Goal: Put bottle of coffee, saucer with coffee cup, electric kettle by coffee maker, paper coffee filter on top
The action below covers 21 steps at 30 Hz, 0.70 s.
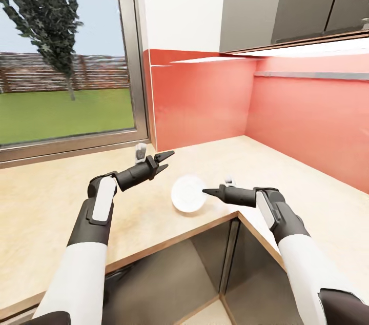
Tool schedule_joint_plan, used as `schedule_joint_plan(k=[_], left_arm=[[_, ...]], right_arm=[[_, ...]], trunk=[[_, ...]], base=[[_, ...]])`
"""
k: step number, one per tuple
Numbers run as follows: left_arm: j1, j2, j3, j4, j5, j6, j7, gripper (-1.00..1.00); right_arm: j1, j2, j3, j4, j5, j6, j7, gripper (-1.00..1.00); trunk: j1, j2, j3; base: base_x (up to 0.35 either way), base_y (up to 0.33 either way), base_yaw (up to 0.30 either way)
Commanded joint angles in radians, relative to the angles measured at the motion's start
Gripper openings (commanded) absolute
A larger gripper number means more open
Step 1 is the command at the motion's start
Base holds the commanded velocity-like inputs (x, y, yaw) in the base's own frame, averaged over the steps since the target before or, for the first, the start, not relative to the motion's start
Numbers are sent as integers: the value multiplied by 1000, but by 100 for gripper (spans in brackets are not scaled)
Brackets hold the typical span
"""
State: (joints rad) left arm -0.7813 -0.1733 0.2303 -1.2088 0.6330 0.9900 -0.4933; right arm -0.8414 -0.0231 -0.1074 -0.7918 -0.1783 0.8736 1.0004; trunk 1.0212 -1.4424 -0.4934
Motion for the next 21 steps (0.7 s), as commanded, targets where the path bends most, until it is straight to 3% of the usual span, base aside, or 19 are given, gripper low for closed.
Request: schedule_joint_plan(k=[1,9,21], left_arm=[[-1,-1,3,0,-6,6,-7,100],[-1,-1,1,0,-6,6,-7,100],[-1,-1,1,1,-6,6,-7,100]], right_arm=[[-1,0,-1,0,-7,6,4,-100],[-1,0,-1,0,-15,6,4,-100],[-1,0,-2,0,-15,6,4,-100]], trunk=[[0,-1,-1],[0,-1,6],[0,-1,10]], base=[[-9,0,47],[-34,0,181],[-300,0,75]])
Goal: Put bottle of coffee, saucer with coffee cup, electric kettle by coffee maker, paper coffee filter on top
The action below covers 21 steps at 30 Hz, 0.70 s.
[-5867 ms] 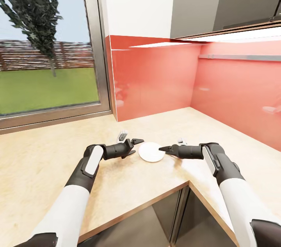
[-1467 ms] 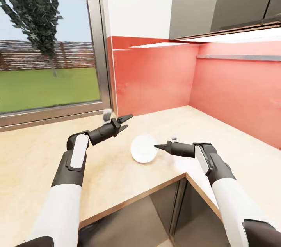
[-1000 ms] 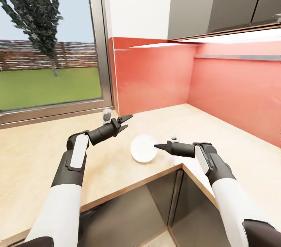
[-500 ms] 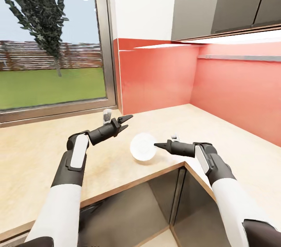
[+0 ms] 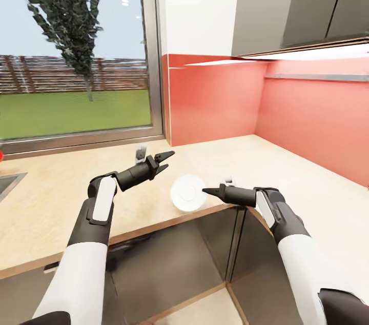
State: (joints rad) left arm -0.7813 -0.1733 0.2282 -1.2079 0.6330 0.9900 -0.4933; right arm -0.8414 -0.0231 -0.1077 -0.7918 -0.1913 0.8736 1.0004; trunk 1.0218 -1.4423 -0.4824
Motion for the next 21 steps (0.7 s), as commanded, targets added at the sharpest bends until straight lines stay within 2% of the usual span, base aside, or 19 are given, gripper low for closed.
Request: schedule_joint_plan(k=[1,9,15,21], left_arm=[[-1,-1,3,0,-6,6,-7,100],[-1,-1,3,1,-6,6,-7,100],[-1,-1,0,1,-6,6,-9,100],[-1,-1,-5,1,-6,6,-10,100]], right_arm=[[-1,0,-2,0,-2,6,4,-100],[0,-3,-3,-1,-3,5,9,-100],[0,-7,-1,-8,-3,5,20,-100],[1,-16,-1,-9,-3,5,21,-100]], trunk=[[-1,-1,-1],[-1,-1,-1],[-1,-1,-1],[-1,-1,-1]], base=[[-333,0,6],[-316,0,2],[-112,0,27],[-51,0,222]])
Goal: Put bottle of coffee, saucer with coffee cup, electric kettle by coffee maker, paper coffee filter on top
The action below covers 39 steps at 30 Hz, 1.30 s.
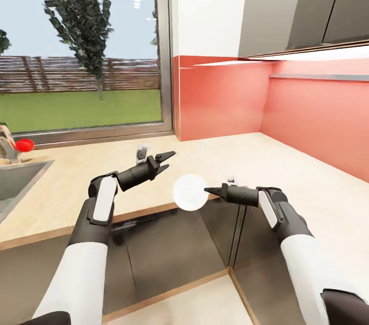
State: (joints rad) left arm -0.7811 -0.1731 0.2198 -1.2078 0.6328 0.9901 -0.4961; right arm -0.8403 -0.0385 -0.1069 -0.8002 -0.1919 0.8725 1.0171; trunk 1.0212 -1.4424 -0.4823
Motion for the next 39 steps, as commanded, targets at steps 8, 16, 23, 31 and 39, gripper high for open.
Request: schedule_joint_plan(k=[8,16,23,31,39], left_arm=[[-1,-1,-11,1,-5,5,-8,100],[-1,-1,-13,1,-5,5,-8,100],[-1,-1,-13,0,-5,5,-9,100],[-1,-1,-13,-1,-5,5,-91,100],[8,14,-56,-19,-6,5,-298,100]], right_arm=[[0,-15,-1,-1,-3,6,4,-100],[0,-19,0,0,-2,6,3,-100],[1,-19,2,3,-1,4,0,-100],[3,-18,2,1,-1,3,1,-100],[3,-19,1,1,-1,3,1,-100]], trunk=[[0,-1,-1],[0,-1,-1],[0,-1,-1],[0,-1,-1],[0,-1,-1]], base=[[-181,0,251],[-322,0,73],[-336,0,8],[-171,0,0],[-8,0,0]])
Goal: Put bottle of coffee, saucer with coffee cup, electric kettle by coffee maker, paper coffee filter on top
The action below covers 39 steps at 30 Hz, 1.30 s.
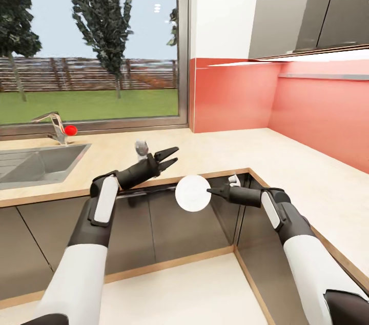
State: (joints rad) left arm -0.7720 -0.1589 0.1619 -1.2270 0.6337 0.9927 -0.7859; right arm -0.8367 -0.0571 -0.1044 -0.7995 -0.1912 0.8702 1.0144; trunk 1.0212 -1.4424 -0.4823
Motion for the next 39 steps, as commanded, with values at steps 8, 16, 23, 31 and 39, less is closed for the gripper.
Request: schedule_joint_plan(k=[8,16,23,31,39], left_arm=[[141,82,-212,-205,-7,3,-242,100],[333,159,-257,-304,-6,1,-277,100],[626,375,-257,-327,-8,-50,-580,100],[983,468,-50,39,-11,-335,-715,100],[1011,504,147,982,-9,-914,-785,100]], right_arm=[[0,0,-1,2,-1,-7,3,-100],[1,0,-1,6,-1,-55,3,-100],[1,0,0,6,0,-62,0,-100],[1,0,-1,5,-3,-65,5,-100],[9,7,1,3,-5,-65,6,-100]], trunk=[[0,-1,-1],[0,-1,-1],[0,-1,-1],[0,-1,-1],[0,-1,-1]], base=[[0,0,0],[0,0,0],[0,0,0],[0,0,0],[0,0,0]])
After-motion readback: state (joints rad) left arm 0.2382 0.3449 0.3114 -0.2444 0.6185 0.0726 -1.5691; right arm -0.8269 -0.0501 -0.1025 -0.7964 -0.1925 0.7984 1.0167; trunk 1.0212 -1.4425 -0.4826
